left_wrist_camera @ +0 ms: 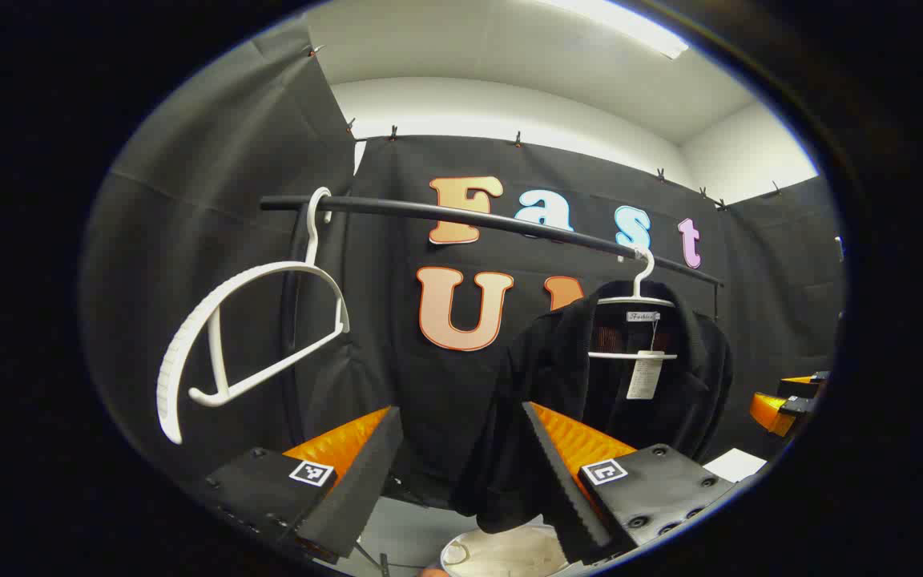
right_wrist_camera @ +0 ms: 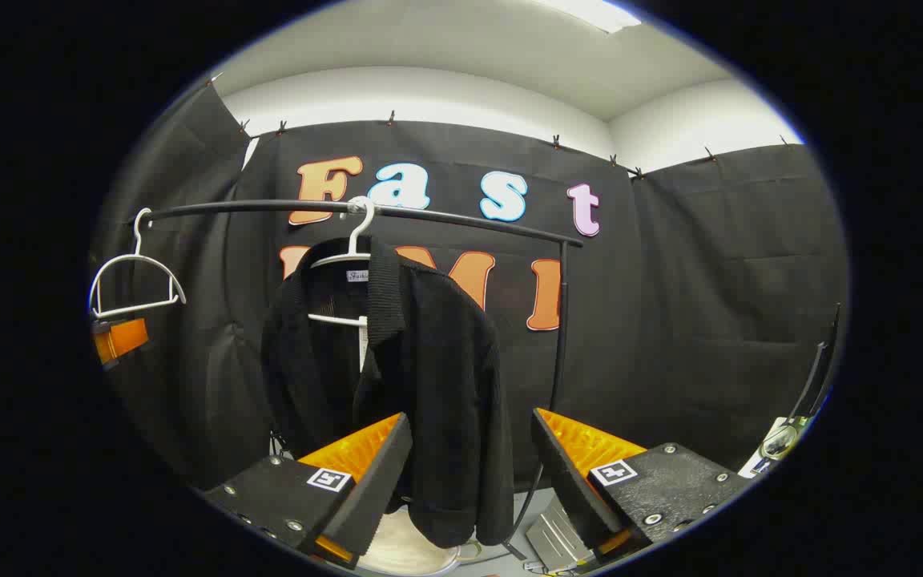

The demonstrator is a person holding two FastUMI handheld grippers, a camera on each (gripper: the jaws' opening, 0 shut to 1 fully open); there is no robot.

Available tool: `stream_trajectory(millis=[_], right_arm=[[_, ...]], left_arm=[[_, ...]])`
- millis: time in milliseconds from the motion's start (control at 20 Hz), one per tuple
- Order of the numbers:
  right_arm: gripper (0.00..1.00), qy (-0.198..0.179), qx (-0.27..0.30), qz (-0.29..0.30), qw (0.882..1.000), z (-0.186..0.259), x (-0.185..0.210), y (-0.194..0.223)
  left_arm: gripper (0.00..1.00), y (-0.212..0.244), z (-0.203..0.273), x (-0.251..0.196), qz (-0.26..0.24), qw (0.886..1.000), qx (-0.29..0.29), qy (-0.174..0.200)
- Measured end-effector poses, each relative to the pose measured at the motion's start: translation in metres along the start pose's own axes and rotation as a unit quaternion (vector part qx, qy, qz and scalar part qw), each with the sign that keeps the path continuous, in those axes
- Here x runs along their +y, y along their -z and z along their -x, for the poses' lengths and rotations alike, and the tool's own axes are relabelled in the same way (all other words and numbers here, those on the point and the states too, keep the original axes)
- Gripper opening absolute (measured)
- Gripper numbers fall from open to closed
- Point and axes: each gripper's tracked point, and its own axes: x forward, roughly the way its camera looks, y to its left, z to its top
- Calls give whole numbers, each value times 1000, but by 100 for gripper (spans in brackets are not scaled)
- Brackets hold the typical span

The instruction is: Grasp the clothes on the hanger with both hands and then place them into the laundry hamper below.

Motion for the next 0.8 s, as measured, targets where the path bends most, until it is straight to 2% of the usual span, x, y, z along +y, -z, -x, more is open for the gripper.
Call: stream_trajectory(millis=[250, 300, 800], right_arm=[[93, -1, -2, 0, 1000, 1, -1, -4], [93, -2, -2, 0, 1000, 1, -1, -5], [93, -6, -2, -1, 1000, 0, 7, -5]], left_arm=[[96, -4, 1, 1, -2, 1000, -6, -3], [93, -5, 1, 1, -1, 1000, -6, -3], [93, -2, -2, 4, -1, 1000, -2, -5]])
